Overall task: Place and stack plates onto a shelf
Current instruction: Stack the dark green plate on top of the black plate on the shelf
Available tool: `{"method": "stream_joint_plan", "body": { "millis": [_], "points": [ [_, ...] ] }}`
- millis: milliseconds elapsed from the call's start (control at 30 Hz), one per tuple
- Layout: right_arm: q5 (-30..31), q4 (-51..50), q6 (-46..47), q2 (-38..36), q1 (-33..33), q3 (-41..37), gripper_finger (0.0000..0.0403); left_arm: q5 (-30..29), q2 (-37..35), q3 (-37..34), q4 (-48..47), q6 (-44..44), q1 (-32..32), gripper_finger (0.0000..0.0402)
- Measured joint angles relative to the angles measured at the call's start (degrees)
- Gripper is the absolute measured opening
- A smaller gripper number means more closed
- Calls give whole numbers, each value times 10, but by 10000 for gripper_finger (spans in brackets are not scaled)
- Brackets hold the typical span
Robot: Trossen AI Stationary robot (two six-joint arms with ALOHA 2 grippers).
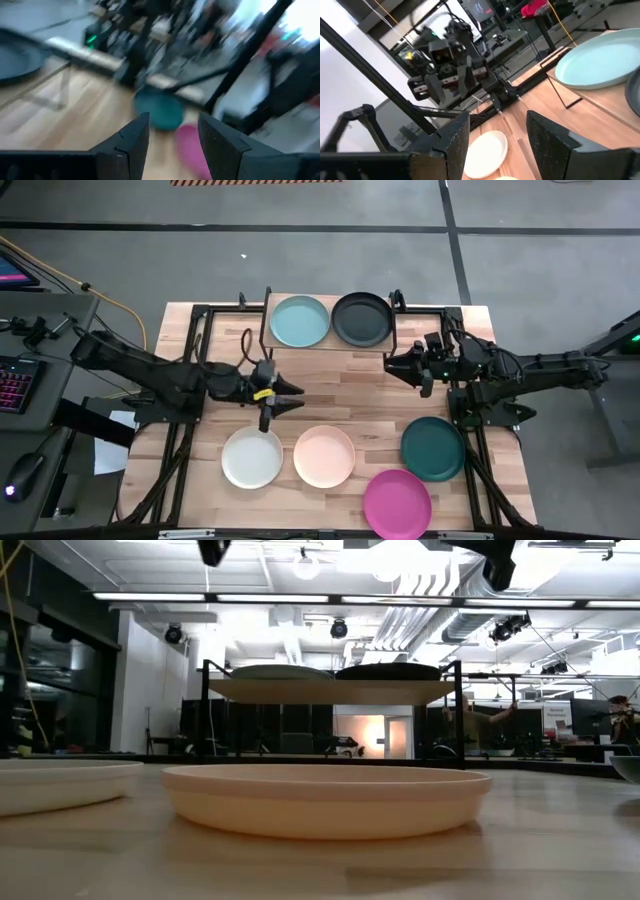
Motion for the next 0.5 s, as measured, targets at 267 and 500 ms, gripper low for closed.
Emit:
{"method": "stream_joint_plan", "body": {
  "millis": [267, 500],
  "points": [
    [-49, -74, 54, 45, 4, 35, 178, 26, -9, -117, 233, -87, 29, 156],
    [-66, -404, 106, 163, 54, 146, 178, 26, -38, -118, 222, -91, 49, 156]
  ]
}}
